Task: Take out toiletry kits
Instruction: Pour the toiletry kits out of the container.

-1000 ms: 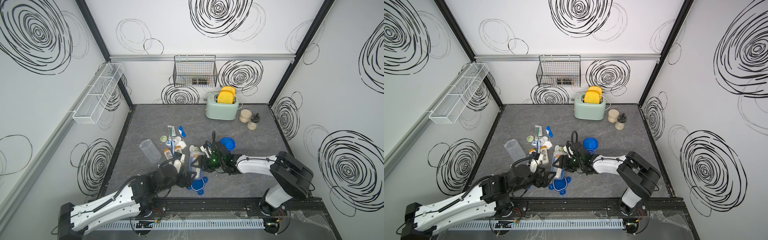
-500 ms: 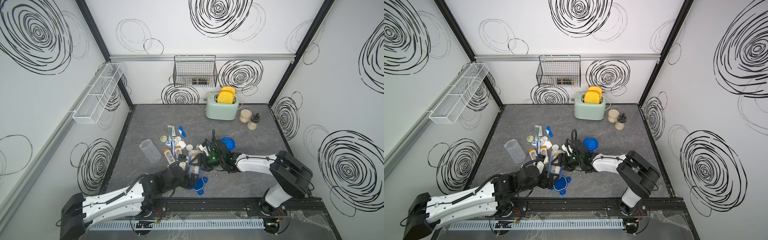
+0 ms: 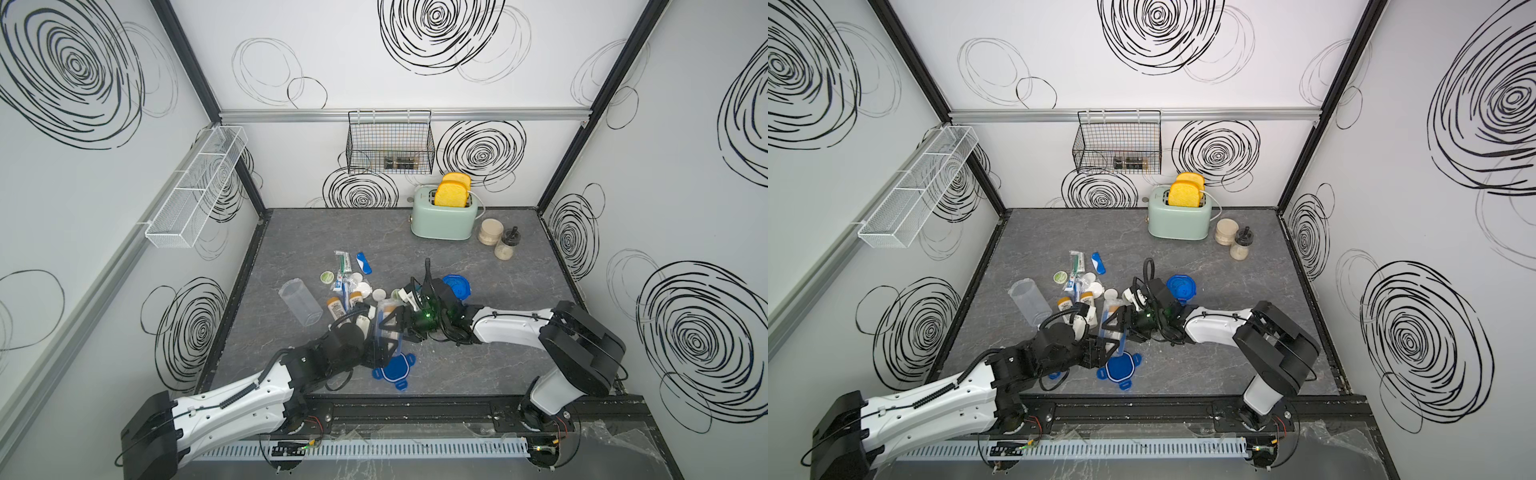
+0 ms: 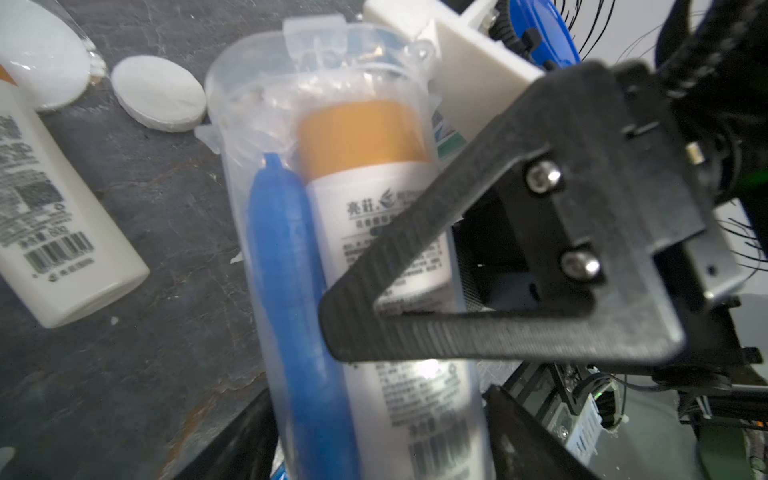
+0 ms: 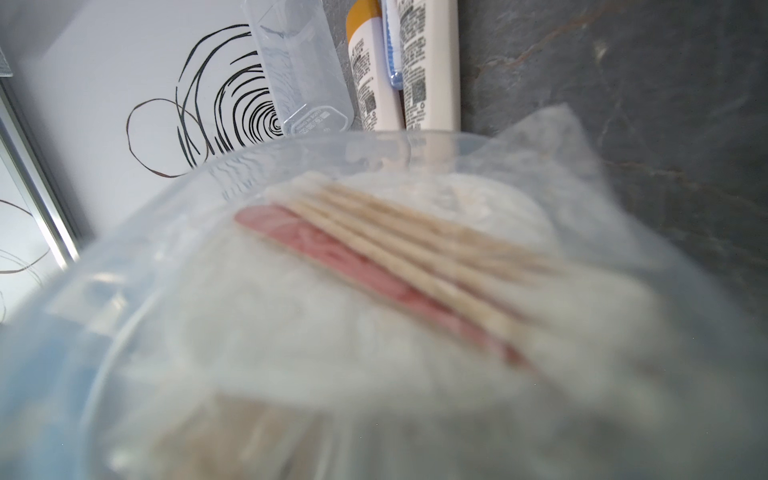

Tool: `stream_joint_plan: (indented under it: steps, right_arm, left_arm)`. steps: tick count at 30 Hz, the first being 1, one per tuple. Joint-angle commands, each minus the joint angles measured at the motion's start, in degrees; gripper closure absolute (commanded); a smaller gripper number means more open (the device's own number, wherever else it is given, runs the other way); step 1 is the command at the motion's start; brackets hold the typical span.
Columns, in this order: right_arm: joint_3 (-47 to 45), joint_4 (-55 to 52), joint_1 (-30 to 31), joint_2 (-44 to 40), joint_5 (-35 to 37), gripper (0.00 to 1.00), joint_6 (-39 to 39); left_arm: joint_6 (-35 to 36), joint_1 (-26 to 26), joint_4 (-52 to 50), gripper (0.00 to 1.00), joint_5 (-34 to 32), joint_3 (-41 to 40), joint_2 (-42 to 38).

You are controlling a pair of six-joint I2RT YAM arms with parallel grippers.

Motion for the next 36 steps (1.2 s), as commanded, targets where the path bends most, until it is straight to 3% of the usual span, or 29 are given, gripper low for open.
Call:
stream_joint_plan:
  steps: [1,5,10,13,16,20,31,36]
  right_arm:
    - [2.23,4.43,0.25,-0.20,-1.98,0.33,0.90]
    - [2.10,4.37,0.36,-0.29,-1.90,0.33,0.89]
    - [1.61,4.98,0.41,-0.22,-2.05,0.33,1.16]
    - [1.61,5.32,0.42,-0.03,-2.49,0.31,1.30]
    - [2.05,4.41,0.39,-0.20,-2.42,0.25,0.62]
    - [2.41,1.70,0.25,-0.99,-0.71,0.08,-1.64]
    - [1.74,-7.13,-0.06,-3.70,3.63,0.00,-7.56]
    - [0.55,-12.60,-0.10,-6.84,6.52,0.01,-11.21]
  left_arm:
    - [-0.23,0.07,3.47,0.16,1.48,-1.05,0.86]
    - [0.47,0.06,3.25,0.15,1.78,-0.39,2.49]
    - [0.23,0.06,3.66,0.28,1.24,-0.51,2.44]
    - [0.06,0.14,3.27,0.42,0.73,-0.21,3.12]
    - [0.05,0.09,3.00,0.54,0.68,-0.16,2.83]
    - [0.40,0.14,0.60,0.65,-0.07,0.50,1.78]
    - [1.09,1.37,-8.56,0.75,1.18,6.24,2.79]
    - [1.64,2.30,-12.66,0.76,2.61,8.79,3.13]
